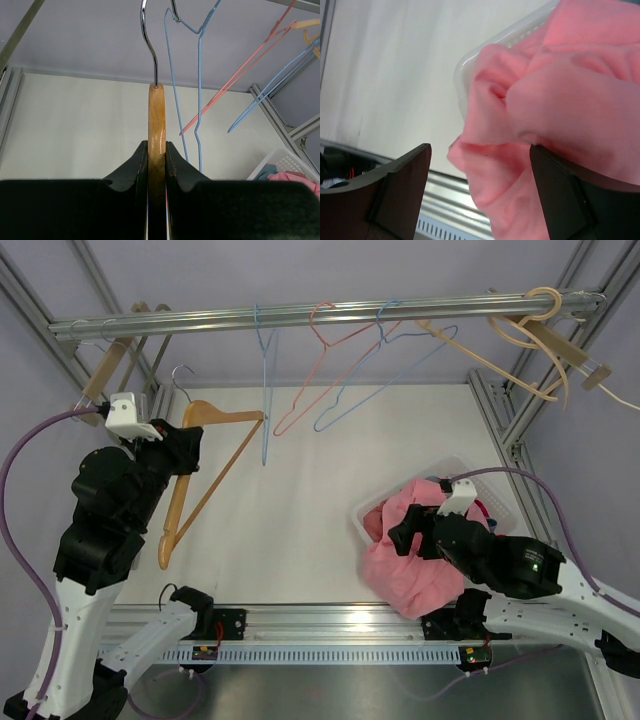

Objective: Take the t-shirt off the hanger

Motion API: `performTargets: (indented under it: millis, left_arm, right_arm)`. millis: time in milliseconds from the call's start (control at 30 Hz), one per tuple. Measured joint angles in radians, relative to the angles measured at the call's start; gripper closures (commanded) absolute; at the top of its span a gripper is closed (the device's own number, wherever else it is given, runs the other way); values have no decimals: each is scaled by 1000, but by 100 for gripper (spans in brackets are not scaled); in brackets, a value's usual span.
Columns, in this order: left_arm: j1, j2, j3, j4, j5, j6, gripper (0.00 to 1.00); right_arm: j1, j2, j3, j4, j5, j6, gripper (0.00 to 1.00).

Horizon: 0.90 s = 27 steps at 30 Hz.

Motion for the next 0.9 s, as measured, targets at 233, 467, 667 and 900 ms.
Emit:
performTargets:
  millis: [233, 467, 667, 900]
  left_arm:
    - [0, -27, -7, 0, -1, 2, 100]
    - [0, -37, -7, 0, 1, 1, 100]
    - [0, -45, -8, 1, 10, 1, 100]
    - [0, -101, -38, 1, 23, 0, 100]
  right_arm:
    - [0, 118, 36, -35, -221, -119, 5]
    - [0, 196, 28, -109, -312, -143, 17]
    - [-1, 237, 28, -122, -300, -141, 54]
    - [-1, 254, 28, -123, -307, -153, 79]
